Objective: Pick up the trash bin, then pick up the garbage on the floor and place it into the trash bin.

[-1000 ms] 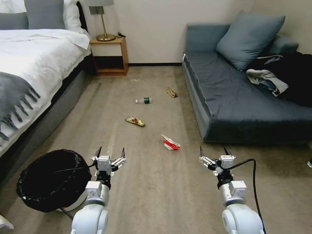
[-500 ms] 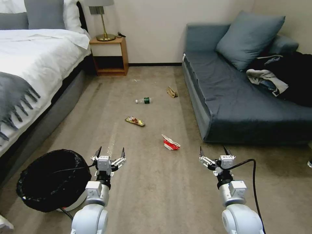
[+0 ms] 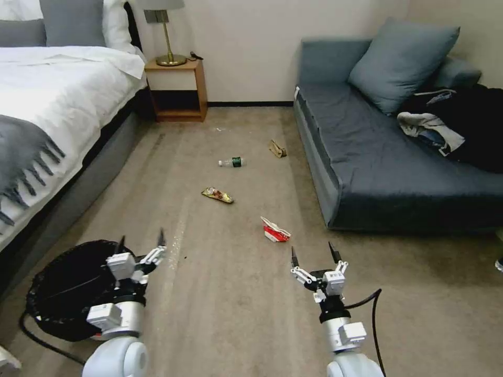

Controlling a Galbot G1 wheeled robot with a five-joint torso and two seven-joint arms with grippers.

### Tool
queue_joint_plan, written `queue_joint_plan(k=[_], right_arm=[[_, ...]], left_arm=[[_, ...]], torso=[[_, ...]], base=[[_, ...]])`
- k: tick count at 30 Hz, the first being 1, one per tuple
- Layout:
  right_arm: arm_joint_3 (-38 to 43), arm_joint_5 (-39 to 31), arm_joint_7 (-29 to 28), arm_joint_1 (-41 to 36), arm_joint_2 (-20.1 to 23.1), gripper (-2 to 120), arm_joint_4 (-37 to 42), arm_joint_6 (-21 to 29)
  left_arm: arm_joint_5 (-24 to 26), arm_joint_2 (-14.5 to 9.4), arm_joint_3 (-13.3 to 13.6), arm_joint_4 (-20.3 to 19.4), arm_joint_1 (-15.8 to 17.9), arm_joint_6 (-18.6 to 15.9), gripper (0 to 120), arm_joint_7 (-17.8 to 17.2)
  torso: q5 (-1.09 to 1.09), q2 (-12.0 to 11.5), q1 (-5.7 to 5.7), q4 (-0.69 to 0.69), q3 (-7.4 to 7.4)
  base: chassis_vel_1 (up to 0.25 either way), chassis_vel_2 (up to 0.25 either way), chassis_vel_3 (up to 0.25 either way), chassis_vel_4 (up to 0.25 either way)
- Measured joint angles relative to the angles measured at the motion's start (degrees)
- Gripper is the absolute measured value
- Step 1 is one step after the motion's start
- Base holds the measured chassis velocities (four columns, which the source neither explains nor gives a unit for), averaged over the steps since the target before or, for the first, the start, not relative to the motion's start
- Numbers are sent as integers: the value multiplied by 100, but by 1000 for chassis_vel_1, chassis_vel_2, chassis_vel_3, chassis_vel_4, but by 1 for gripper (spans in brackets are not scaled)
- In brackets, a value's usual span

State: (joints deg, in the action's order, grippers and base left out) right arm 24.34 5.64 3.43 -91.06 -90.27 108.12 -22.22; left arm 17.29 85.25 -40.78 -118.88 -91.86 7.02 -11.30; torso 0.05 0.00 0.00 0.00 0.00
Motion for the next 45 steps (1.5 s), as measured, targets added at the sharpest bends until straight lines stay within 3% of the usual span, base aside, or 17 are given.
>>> queue_joint_plan(k=[1, 3, 10, 13, 15, 17, 19, 20, 21, 23, 24, 25, 26, 28, 35, 41, 45], right_arm=[[40, 50, -2, 67, 79, 100, 5, 0], [81, 99, -2, 196, 202, 100, 28, 39], [235, -11, 41, 610, 705, 100, 133, 497], [376, -61, 203, 743, 1082, 100, 244, 845], [376, -61, 203, 743, 1082, 100, 244, 845], [372, -210, 238, 747, 1349, 100, 303, 964], [371, -220, 240, 745, 1368, 100, 306, 970], [365, -270, 281, 722, 1507, 100, 313, 976], [365, -270, 281, 722, 1507, 100, 313, 976], [359, -276, 317, 696, 1578, 100, 307, 952], [359, -276, 317, 696, 1578, 100, 307, 952], [339, -272, 325, 688, 1591, 100, 302, 942], [310, -249, 337, 681, 1600, 100, 301, 940], [292, -221, 360, 671, 1599, 100, 294, 935], [246, -167, 367, 638, 1562, 100, 284, 909], [222, -94, 367, 562, 1518, 100, 313, 871], [226, -80, 366, 505, 1504, 100, 351, 843]], left_arm=[[302, -89, -3, -171, -35, -129, 100, -657], [717, -175, -61, -400, -103, -288, 100, -1095], [797, -223, -97, -519, -183, -319, 100, -1201], [931, -234, -101, -582, -205, -359, 100, -1564], [931, -234, -101, -582, -205, -359, 100, -1564], [1533, -252, -116, -706, -189, -526, 100, -2252], [1614, -255, -119, -720, -186, -548, 100, -2324], [2433, -296, -177, -821, -114, -780, 100, -3027], [2433, -296, -177, -821, -114, -780, 100, -3027], [3731, -411, -350, -856, 105, -1236, 100, -4113], [3731, -411, -350, -856, 105, -1236, 100, -4113], [4403, -486, -639, -788, 256, -1518, 100, -4876], [4596, -549, -877, -662, 335, -1682, 100, -5367], [4666, -637, -1059, -467, 377, -1803, 100, -5630], [4896, -747, -1224, 102, 525, -1804, 100, -5704], [4939, -605, -899, 266, 719, -1680, 100, -5173], [4659, -555, -814, 371, 818, -1693, 92, -5119]], torso=[[-2, 0, 0, 0, 0], [-1, 0, 0, 0, 0], [-4, 0, 0, 1, 0], [-4, 0, 0, 0, 0], [-4, 0, 0, 0, 0], [-5, 0, 0, 0, 0], [-5, 0, 0, 0, 0], [-5, 0, 0, 0, 0], [-5, 0, 0, 0, 0], [-6, 0, 0, -1, 0], [-6, 0, 0, -1, 0], [-5, 0, 0, -1, 0], [-6, 0, 0, 0, 0], [-5, 0, 0, 0, 0], [-7, 0, 0, 1, 0], [-6, 0, 0, -1, 0], [-5, 0, 0, -1, 0]], base=[[0, 0, 0, 0], [0, 0, 0, 0], [0, 0, 0, 0], [0, 0, 0, 0], [0, 0, 0, 0], [0, 0, 0, 0], [0, 0, 0, 0], [0, 0, 0, 0], [0, 0, 0, 0], [0, 0, 0, 0], [0, 0, 0, 0], [0, 0, 0, 0], [0, 0, 0, 0], [0, 0, 0, 0], [0, 0, 0, 0], [0, 0, 0, 0], [0, 0, 0, 0]])
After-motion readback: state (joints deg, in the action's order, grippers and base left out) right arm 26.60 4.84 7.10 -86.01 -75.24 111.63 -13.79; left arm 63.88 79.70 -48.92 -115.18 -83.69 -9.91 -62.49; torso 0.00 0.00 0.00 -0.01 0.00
